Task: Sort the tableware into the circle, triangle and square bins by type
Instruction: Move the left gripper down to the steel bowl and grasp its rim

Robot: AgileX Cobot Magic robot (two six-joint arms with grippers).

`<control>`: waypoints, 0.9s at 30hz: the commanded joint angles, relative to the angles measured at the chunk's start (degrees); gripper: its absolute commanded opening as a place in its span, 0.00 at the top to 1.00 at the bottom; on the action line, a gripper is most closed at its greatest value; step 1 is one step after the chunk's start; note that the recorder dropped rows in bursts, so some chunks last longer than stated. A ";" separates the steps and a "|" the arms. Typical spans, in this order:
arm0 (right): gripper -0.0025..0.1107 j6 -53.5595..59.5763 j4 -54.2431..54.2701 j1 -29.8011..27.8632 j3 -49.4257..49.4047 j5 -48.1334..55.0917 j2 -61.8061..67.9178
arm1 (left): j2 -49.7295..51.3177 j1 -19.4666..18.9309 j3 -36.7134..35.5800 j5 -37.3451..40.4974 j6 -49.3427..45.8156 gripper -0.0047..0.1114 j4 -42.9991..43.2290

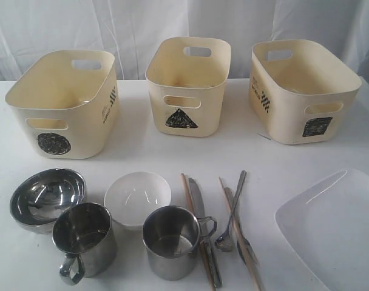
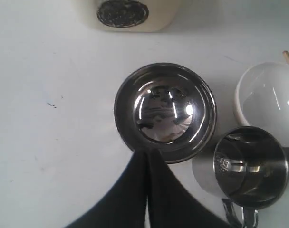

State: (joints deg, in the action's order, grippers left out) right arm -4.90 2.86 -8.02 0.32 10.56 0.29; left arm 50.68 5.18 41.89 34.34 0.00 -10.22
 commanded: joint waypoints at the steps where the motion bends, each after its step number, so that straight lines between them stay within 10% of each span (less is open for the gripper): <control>1: 0.98 0.03 0.15 0.05 -0.32 -0.33 -0.29 | 6.63 0.16 2.55 1.68 -6.07 0.94 -8.18; 11: 0.98 0.03 0.26 0.05 -0.32 -0.33 -0.29 | 15.00 0.16 3.69 -0.89 -8.90 0.41 -12.33; 27: 0.98 0.03 0.12 0.05 -0.32 -0.33 -0.29 | 24.62 0.16 5.52 -7.56 -7.11 0.30 -2.47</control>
State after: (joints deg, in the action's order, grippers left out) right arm -4.90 2.86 -8.02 0.32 10.56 0.29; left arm 74.92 5.18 46.82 29.17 -8.54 -13.00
